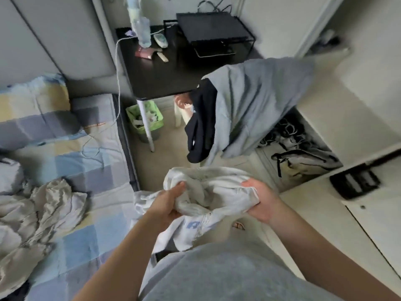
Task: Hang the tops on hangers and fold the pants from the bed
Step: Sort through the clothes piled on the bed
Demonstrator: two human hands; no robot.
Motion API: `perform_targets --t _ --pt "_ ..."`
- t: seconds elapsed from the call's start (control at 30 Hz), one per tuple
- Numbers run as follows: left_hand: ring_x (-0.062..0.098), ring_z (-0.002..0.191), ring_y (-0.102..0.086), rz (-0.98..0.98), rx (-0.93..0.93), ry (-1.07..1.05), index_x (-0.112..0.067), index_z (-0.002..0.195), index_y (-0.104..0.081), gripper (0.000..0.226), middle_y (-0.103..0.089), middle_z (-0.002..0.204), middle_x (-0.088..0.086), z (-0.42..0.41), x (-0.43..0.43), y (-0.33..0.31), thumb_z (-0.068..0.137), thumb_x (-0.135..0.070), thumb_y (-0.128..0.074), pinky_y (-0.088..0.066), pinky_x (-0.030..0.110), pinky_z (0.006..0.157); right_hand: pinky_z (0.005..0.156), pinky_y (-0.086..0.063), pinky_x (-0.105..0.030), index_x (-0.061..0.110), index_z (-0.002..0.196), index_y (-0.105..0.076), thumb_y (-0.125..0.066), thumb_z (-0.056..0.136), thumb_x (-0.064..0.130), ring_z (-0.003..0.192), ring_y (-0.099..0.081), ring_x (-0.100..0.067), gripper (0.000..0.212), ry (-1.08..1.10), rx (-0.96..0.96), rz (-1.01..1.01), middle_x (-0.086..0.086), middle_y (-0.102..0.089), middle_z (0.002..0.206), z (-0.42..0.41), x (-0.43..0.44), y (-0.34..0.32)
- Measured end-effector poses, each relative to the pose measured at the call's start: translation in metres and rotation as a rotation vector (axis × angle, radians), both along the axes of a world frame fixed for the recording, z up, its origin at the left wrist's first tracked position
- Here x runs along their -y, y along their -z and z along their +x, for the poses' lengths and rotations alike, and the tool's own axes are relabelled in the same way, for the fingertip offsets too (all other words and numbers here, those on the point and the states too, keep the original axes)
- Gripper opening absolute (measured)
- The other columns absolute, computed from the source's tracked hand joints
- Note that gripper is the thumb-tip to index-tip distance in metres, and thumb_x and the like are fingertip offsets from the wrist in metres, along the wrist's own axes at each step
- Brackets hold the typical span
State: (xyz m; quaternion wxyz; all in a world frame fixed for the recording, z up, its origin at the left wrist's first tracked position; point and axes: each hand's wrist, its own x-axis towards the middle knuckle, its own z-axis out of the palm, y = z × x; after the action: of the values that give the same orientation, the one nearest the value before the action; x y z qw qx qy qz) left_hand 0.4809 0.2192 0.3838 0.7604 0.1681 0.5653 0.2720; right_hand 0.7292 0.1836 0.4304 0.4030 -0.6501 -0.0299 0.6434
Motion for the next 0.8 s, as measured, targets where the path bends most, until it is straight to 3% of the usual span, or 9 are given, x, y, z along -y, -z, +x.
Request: perform_targets --t 0.1,0.2,0.3,0.4,0.47,0.53,0.6,0.67,0.8 --pt "0.03 0.086 -0.075 0.07 -0.045 0.098 -0.005 0.119 -0.062 0.036 -0.076 0.1 0.016 0.07 -0.019 -0.009 0.095 -0.032 -0.068 -0.062 0.042 0.07 0.065 -0.055 -0.036 0.003 0.101 -0.058 -0.05 0.096 0.007 0.069 -0.065 -0.027 0.01 0.173 0.06 0.041 -0.011 -0.07 0.073 0.058 0.018 -0.004" --pt "0.031 0.087 -0.075 0.13 -0.07 0.21 -0.004 0.115 -0.062 0.038 -0.077 0.097 0.016 0.139 -0.034 -0.019 0.094 -0.036 -0.068 -0.062 0.047 0.077 0.072 -0.056 -0.039 0.005 0.111 -0.059 -0.054 0.096 0.011 0.077 -0.066 -0.029 0.017 0.301 0.104 0.111 -0.014 -0.067 0.091 0.116 0.028 -0.013" --pt "0.032 0.093 -0.074 0.198 -0.107 0.251 -0.007 0.12 -0.062 0.043 -0.075 0.105 0.015 0.205 -0.051 -0.032 0.093 -0.04 -0.069 -0.06 0.052 0.085 0.08 -0.056 -0.043 0.003 0.105 -0.065 -0.06 0.097 0.019 0.081 -0.07 -0.028 0.019 0.361 0.168 0.193 -0.014 -0.073 0.094 0.173 0.023 -0.027" --pt "0.028 0.095 -0.073 0.276 -0.128 0.251 -0.013 0.123 -0.063 0.048 -0.075 0.109 0.01 0.267 -0.074 -0.048 0.09 -0.047 -0.071 -0.062 0.041 0.072 0.088 -0.054 -0.047 0.001 0.111 -0.067 -0.064 0.096 0.022 0.09 -0.07 -0.029 0.026 0.38 0.236 0.268 -0.019 -0.071 0.103 0.228 0.009 -0.05" --pt "0.027 0.093 -0.073 0.345 -0.143 0.269 -0.015 0.12 -0.064 0.048 -0.075 0.106 0.009 0.306 -0.088 -0.063 0.088 -0.05 -0.071 -0.058 0.03 0.058 0.067 -0.058 -0.036 0.002 0.116 -0.066 -0.065 0.096 0.027 0.082 -0.071 -0.026 0.032 0.329 0.346 0.322 -0.017 -0.072 0.097 0.261 -0.002 -0.07" --pt "0.024 0.088 -0.075 0.426 -0.136 0.276 -0.018 0.11 -0.069 0.039 -0.078 0.097 0.005 0.343 -0.102 -0.084 0.087 -0.05 -0.071 -0.056 0.028 0.055 0.049 -0.052 -0.026 0.007 0.113 -0.069 -0.064 0.096 0.03 0.068 -0.07 -0.019 0.029 0.246 0.484 0.344 -0.01 -0.073 0.086 0.291 -0.012 -0.094" --pt "0.019 0.083 -0.076 0.511 -0.125 0.3 -0.021 0.1 -0.071 0.033 -0.078 0.089 0.0 0.378 -0.116 -0.109 0.085 -0.051 -0.071 -0.057 0.029 0.06 0.066 -0.061 -0.039 0.01 0.109 -0.07 -0.062 0.096 0.032 0.083 -0.073 -0.03 0.027 0.187 0.588 0.356 -0.017 -0.074 0.093 0.319 -0.023 -0.118" --pt "0.015 0.081 -0.076 0.585 -0.106 0.311 -0.023 0.098 -0.071 0.03 -0.078 0.088 -0.002 0.41 -0.132 -0.136 0.086 -0.05 -0.071 -0.057 0.03 0.063 0.089 -0.057 -0.055 0.01 0.105 -0.07 -0.061 0.095 0.032 0.098 -0.07 -0.038 0.025 0.179 0.652 0.386 -0.024 -0.072 0.102 0.346 -0.038 -0.143" --pt "0.019 0.082 -0.076 0.708 -0.048 0.311 -0.017 0.099 -0.071 0.028 -0.078 0.087 0.004 0.468 -0.177 -0.195 0.09 -0.043 -0.071 -0.061 0.036 0.068 0.095 -0.054 -0.055 0.015 0.104 -0.07 -0.063 0.094 0.037 0.1 -0.071 -0.031 0.025 0.194 0.804 0.456 -0.016 -0.073 0.106 0.395 -0.073 -0.199"
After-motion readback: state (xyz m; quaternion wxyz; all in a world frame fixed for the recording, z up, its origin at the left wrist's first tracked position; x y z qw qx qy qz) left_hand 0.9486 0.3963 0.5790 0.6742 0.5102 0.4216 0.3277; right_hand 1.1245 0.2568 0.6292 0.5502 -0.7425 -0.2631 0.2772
